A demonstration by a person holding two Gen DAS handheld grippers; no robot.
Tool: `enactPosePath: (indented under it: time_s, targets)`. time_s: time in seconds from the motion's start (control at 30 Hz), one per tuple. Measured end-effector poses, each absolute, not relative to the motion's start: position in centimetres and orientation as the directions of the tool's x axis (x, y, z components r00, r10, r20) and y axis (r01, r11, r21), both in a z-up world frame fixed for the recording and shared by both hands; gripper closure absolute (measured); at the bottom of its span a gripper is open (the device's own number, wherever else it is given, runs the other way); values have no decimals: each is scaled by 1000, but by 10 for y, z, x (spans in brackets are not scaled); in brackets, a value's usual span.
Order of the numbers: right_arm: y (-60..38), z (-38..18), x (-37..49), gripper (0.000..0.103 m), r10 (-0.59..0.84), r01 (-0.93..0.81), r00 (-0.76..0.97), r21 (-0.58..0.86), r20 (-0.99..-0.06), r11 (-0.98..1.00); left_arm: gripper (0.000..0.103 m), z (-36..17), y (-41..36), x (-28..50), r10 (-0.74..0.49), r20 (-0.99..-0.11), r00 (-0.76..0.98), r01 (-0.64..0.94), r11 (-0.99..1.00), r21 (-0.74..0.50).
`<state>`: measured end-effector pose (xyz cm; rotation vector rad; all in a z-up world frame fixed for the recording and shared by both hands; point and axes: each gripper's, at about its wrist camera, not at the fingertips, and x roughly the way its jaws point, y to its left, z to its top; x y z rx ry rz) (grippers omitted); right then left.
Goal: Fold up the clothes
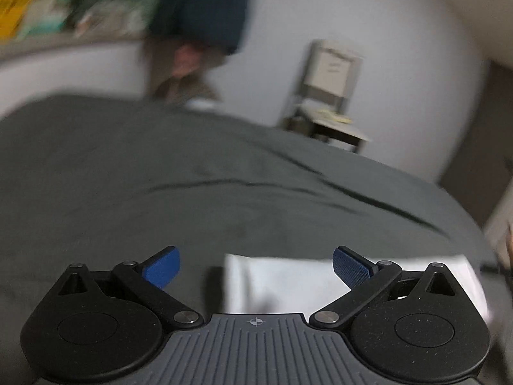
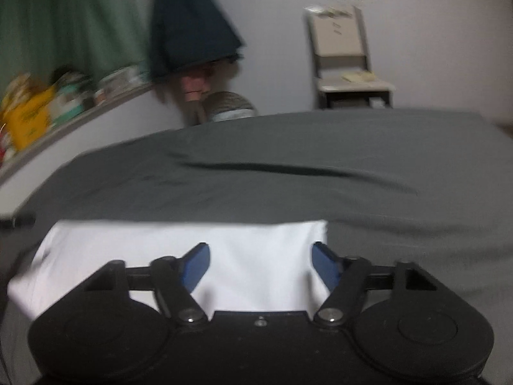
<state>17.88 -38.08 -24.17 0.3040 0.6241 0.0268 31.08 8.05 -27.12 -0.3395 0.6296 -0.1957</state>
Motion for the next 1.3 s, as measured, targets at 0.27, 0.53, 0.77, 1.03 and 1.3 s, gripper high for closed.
enactPosePath:
  time_s: [0.27,0.53,0.77,1.03,1.3]
  targets:
    - [-416,-263,212,83,133,166,770,398,-624,902,59,-290,81,344,-248,-627,738,32,942,-334]
    - [-414,-273,221,99,180,164,754,446,-632,880,103,-295,82,326,-243,-641,728,-16,929,-370]
    - [-430,-284,208,99,178,246,780,556,-599,794,102,-301,95,322,-268,-589,762,-73,869,-489]
    - [-420,-280,209,94,158,226,773,499,-615,837,98,-305,90,328,-318,-625,713,-45,869,-493]
    - [-424,-280,206,93,160,236,775,515,-611,824,98,-309,91,318,-295,-679,672,-62,891,-449]
